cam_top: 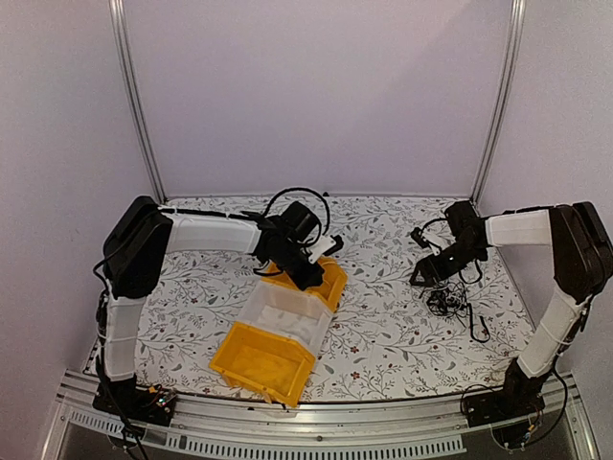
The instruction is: Untangle the cables
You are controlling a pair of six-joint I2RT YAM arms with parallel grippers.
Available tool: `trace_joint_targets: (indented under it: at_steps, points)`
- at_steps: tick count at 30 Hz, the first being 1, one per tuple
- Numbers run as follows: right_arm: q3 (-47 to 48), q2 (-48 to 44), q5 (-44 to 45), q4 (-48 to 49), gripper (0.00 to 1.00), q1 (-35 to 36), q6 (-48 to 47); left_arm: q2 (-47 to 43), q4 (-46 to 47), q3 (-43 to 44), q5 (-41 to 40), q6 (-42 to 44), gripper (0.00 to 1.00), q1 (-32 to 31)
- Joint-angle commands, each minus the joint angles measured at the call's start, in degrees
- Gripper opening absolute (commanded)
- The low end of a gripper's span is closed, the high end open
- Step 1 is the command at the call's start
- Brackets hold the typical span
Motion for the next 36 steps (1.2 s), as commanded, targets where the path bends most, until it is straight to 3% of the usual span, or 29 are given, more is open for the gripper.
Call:
trace_joint_targets:
  at_steps: [1,8,19,24,31,36]
  points:
    - [7.19,-4.78,-4.99,-6.65,0.71,-1.29,1.04,1.87,-3.73,0.48,-0.79,-2.05,0.17,1.08]
    - [14.99,-9.61,-6.4,-13.77,0.72,-2.15,-0.14,-2.11,-4.85,-0.57,-3.09,-3.29,0.41,0.98]
    - [14.08,-13.34,-5.24,-17.14,0.72,-5.37,-8.11,-10.15,-5.14,2.34,-2.99,-5.28,0.49,0.41]
    - [11.36,-13.41,-10.45,-17.29,0.6,-2.76,-15.97,-13.67,-2.66,0.34,-0.83,-5.25,0.5,0.36]
    - [15.97,-3.48,-10.13,-16.93,0.5,4.86,-22.09,-20.81,1.72,-5.23,-8.47,-17.96,0.51,2.14]
    - [22.57,5.94,-10.39,-14.97,0.49,8.74,-22.46,-24.98,0.14,-10.24,-13.0,-30.82,0.58,4.41]
